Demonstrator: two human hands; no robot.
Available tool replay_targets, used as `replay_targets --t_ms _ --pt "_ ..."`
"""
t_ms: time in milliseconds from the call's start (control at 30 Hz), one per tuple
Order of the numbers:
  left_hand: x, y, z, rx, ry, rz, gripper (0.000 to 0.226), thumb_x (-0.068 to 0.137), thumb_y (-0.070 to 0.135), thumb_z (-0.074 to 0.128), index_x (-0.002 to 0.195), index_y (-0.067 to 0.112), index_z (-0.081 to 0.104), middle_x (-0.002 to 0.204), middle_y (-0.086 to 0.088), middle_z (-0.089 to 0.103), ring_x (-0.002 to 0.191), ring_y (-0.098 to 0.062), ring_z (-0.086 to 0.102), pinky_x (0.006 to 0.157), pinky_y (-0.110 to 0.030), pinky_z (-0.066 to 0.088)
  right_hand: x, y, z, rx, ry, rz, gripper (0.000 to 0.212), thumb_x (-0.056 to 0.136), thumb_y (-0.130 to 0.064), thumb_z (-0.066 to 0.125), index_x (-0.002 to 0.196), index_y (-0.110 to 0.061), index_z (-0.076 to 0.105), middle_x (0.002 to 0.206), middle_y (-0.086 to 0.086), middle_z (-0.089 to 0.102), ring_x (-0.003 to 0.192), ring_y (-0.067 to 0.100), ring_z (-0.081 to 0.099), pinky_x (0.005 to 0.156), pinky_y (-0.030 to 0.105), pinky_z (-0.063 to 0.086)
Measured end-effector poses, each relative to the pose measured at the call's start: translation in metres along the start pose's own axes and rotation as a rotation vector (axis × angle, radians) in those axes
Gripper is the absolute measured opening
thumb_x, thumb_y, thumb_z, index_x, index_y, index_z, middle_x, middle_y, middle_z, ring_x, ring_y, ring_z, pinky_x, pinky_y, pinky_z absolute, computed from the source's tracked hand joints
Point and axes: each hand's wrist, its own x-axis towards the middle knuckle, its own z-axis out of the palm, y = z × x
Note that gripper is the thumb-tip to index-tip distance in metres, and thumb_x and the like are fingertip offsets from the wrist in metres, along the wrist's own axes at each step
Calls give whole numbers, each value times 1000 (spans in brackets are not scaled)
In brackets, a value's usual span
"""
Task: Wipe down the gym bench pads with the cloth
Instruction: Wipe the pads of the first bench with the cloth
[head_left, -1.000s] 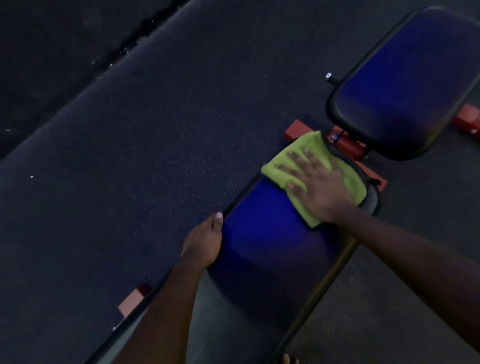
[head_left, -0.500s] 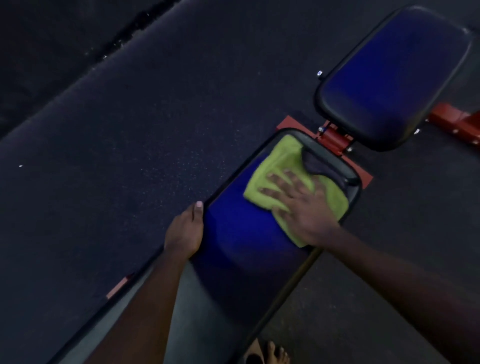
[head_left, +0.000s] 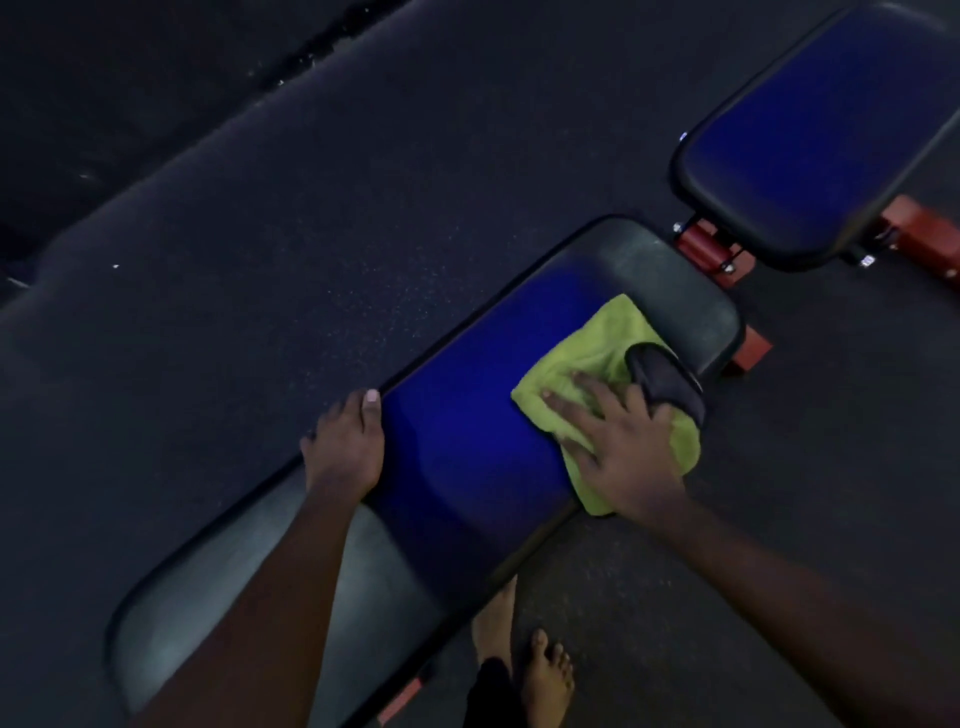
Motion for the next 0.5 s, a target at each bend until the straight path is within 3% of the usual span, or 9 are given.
replay_targets --t_ms 67,167,233,367,500 --pt "-8 -12 -1 31 41 10 60 104 51 11 147 19 39 148 -12 46 138 -32 38 115 -55 19 17 33 -3 14 48 80 67 87 -79 39 150 -57 30 161 -6 36 136 32 40 96 57 37" --pt "-13 -30 4 62 98 32 57 105 48 13 149 21 38 147 -13 47 135 -33 41 114 -53 24 55 59 -6 147 28 344 74 82 -87 31 150 -64 15 171 -11 1 156 33 2 110 75 12" --pt "-16 -38 8 69 130 52 54 106 44 16 150 22 38 145 -14 49 134 -34 42 115 -52 24 60 32 2 150 45 393 65 91 -80 20 152 -59 18 171 -11 6 157 31 -4 110 80 5" --pt "-20 -51 8 70 180 21 53 106 43 16 143 18 45 138 -15 53 130 -34 45 116 -53 23 16 -68 28 59 72 242 59 99 -63 23 156 -49 26 169 -6 17 157 31 3 110 79 6" --pt "-23 -81 3 69 194 -58 52 107 41 18 134 13 52 134 -17 56 127 -37 46 115 -53 23 -65 -189 45 133 -5 -157 63 95 -56 41 156 -46 29 170 -4 12 157 34 1 108 80 7"
